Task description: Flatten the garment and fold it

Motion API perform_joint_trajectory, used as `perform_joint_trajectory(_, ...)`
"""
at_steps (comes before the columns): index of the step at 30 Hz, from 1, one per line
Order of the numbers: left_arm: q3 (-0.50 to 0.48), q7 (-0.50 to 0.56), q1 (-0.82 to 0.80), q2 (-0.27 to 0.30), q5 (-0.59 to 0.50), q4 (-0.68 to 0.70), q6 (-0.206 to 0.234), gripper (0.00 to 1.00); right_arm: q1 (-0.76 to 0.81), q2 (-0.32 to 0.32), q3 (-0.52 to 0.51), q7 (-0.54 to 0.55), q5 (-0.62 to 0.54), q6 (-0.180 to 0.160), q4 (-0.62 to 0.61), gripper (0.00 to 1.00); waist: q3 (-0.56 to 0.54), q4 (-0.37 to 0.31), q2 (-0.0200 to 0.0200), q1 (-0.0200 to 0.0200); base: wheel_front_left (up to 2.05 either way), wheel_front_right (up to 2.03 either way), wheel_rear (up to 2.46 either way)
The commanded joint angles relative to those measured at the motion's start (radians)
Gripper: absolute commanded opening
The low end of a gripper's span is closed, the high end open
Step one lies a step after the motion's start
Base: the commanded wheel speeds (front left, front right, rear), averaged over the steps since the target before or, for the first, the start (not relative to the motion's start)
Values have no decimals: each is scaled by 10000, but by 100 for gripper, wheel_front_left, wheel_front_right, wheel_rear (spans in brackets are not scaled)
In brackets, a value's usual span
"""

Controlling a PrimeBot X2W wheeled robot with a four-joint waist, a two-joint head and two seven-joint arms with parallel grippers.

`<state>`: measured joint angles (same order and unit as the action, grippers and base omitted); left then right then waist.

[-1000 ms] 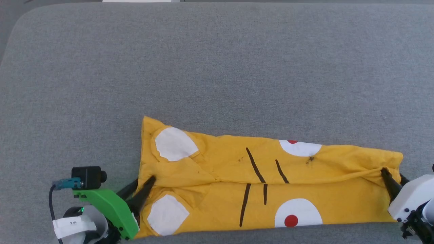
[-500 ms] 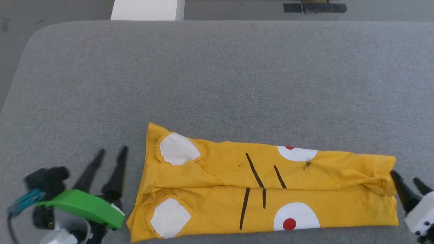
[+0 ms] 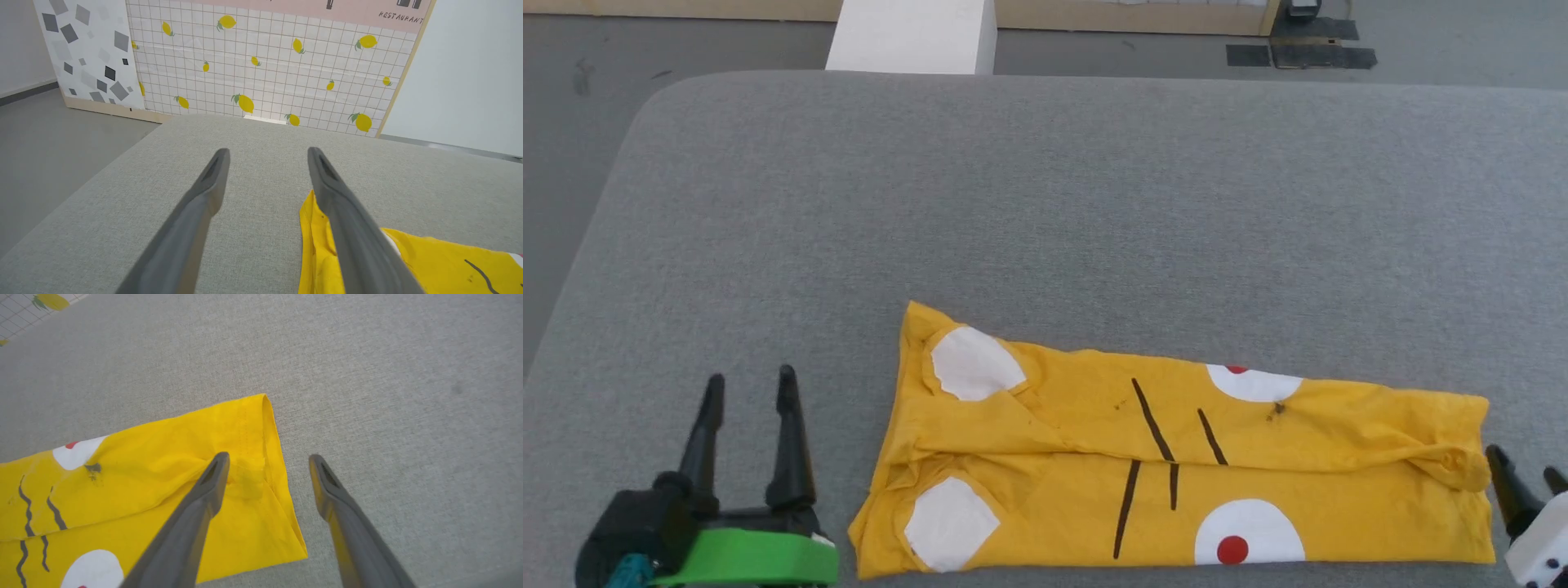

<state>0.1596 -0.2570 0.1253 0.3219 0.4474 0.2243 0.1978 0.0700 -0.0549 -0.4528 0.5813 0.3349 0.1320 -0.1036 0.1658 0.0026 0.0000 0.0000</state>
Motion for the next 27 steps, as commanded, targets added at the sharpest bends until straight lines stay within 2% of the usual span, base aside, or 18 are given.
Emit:
perform_joint_trajectory(1,-78,-43,202,-180,-133,-41,-167,100,72,-27,24,45,-76,-13,251,100,38,146,0,0,0,0,0)
perform_joint_trajectory(6,-430,-45,181,-636,-505,-336,-903,100,-346,-260,-6,-54,-288,-13,1526,100,161,481,0,0,0,0,0)
perform_joint_trajectory(15,-369,-46,196,-520,-1065,-785,-1330,100,-762,-412,527,-98,-160,-13,2859,100,208,574,0,0,0,0,0)
perform_joint_trajectory(17,-294,-46,193,-514,-1086,-908,-1384,100,-759,-440,659,48,-110,-13,3043,0,196,565,0,0,0,0,0)
perform_joint_trajectory(27,-172,-47,84,-536,-1021,-1209,-1479,100,-1136,-949,557,-53,-206,-13,3291,0,262,354,0,0,0,0,0)
